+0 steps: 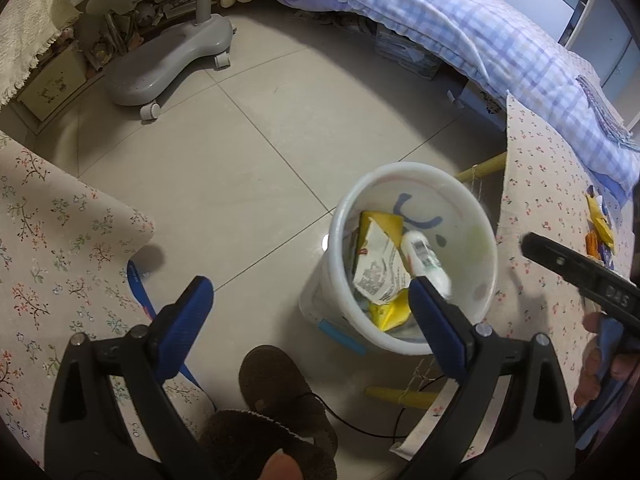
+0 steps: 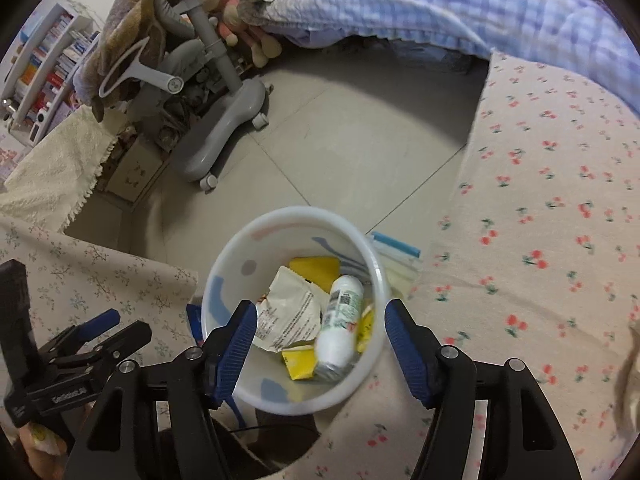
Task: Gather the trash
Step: 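Open the right tool over the white bin to drop the AD bottle, then grasp the crumpled white tissue with left tool while right tool nears the blue box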
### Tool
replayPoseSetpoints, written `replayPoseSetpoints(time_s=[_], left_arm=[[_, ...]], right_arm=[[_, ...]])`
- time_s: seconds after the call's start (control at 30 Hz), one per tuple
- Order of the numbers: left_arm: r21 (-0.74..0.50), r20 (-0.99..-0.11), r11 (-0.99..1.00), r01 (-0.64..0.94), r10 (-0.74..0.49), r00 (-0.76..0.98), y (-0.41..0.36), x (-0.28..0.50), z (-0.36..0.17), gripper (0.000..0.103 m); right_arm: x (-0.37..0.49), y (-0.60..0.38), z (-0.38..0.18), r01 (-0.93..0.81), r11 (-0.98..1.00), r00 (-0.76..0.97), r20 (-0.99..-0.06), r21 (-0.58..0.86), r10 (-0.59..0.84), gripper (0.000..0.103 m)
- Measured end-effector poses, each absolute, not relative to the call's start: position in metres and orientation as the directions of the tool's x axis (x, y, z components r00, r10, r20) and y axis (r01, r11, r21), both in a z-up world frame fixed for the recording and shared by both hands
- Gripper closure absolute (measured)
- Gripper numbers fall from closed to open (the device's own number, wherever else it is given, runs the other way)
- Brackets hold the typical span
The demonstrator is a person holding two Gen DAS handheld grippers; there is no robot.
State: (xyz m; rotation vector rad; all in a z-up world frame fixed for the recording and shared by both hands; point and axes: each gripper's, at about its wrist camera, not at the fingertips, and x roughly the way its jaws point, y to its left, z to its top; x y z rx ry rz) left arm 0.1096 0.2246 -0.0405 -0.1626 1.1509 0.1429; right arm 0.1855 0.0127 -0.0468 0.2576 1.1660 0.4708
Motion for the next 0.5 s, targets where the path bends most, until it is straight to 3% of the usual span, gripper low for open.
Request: replayPoseSetpoints(time_s=[0.5], left_arm=[[-0.137, -0.915, 0.989, -0.062, -0.102, 0.390, 0.148, 0.119, -0.034, 0.005]], right_arm=[[0.135, -0.129, -0.009, -0.040, 0.942, 0.475, -0.823, 0.333, 0.311, 0.028]])
